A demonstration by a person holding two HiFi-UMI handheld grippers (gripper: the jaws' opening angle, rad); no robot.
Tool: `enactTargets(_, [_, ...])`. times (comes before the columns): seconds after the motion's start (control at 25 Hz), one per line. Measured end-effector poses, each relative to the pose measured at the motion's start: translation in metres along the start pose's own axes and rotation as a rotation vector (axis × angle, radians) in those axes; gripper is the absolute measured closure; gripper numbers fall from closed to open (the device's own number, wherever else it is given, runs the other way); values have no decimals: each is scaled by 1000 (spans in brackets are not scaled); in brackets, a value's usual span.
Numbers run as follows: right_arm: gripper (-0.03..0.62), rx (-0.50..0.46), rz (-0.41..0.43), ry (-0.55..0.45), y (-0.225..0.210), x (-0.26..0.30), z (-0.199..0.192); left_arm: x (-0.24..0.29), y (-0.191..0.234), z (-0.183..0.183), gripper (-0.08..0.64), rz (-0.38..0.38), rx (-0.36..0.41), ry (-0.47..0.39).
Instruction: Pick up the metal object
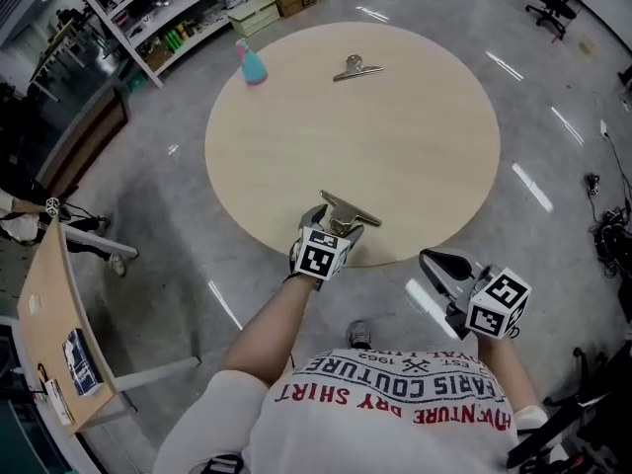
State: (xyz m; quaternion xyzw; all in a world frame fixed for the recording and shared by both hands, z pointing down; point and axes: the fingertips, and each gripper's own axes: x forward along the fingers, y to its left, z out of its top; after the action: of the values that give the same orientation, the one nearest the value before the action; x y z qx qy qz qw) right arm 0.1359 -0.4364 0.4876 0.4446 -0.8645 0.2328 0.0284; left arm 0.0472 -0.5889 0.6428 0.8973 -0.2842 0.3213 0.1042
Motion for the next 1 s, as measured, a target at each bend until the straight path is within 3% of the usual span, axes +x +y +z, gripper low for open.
enactTargets(0.16, [591,33,-36,4,-18,-7,-9,32,5,-19,173,4,26,96])
enactTargets(0.28, [591,46,-46,5,-22,-10,-12,34,6,-23,235,17,37,130])
enactTargets(0.36, [591,53,-50,5,-23,-10,-15,34,8,-24,276,28,49,135])
enactTargets(0.64, [591,47,-51,19,-26,-12,-18,40,7,-26,282,15,61,132])
enactTargets(0.8, [591,34,-54,18,-24,-14,-16,35,9,-19,284,18,32,94])
enactTargets(1.0, [591,3,-36,1,-19,-20,-6,3,-2,18,285,14,14,-25])
